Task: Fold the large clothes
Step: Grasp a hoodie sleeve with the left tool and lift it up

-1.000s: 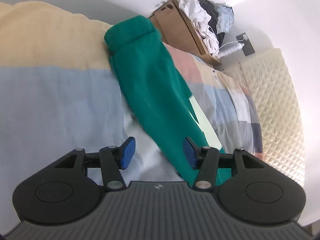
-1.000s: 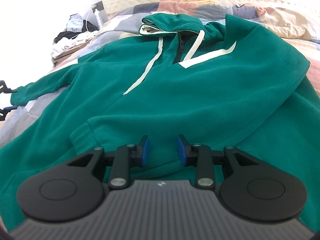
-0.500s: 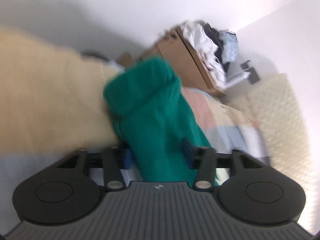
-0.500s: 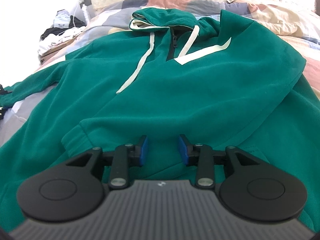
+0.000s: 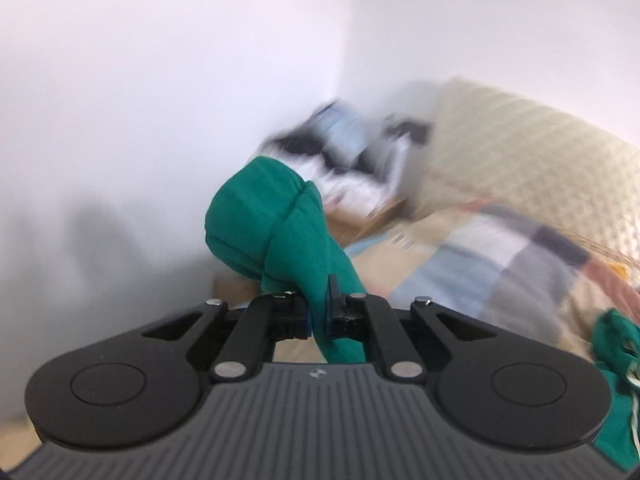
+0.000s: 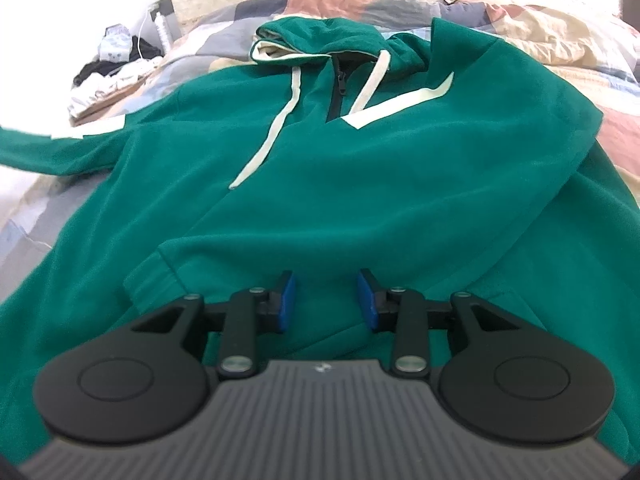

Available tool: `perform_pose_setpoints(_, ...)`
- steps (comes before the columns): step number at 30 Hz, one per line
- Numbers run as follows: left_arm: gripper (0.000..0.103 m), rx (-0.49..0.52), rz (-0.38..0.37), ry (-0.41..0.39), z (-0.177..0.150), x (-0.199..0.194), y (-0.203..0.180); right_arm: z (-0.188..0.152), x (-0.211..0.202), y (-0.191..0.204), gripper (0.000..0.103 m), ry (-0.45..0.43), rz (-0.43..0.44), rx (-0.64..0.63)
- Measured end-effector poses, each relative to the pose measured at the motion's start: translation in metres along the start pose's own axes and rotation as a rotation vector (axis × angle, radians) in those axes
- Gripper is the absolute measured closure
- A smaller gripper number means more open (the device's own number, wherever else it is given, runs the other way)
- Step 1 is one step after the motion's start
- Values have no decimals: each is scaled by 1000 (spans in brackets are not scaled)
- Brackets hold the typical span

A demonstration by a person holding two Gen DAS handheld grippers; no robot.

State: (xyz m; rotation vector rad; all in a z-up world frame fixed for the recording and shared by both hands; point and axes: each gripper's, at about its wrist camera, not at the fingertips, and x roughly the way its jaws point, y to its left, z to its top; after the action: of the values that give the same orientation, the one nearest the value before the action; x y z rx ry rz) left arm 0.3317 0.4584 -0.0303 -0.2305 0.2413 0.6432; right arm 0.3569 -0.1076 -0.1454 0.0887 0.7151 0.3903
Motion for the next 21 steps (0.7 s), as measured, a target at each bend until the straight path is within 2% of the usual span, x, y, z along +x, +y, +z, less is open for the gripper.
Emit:
perform_pose_setpoints(4,96,234,-66,-105,37,-55,-75,4,-23,-6,67,-30,3,12)
perform_pose_setpoints(7,96,336,-133,-168,52,-99,-129,10,-45,-6,66,-37,-82,-16)
perform_pose_setpoints(11,96,443,-230,-239,55,-158,-204,12,-76,-20,67,-89,-45,8)
perform_pose_setpoints(17,96,555,-420,-274,22,-252,-315,11,-107,-51,67,-139,6,104)
perform_pose_setpoints(21,96,580,-556,-213,-26,-299,-378,14,-120,-76,66,-174,25,195)
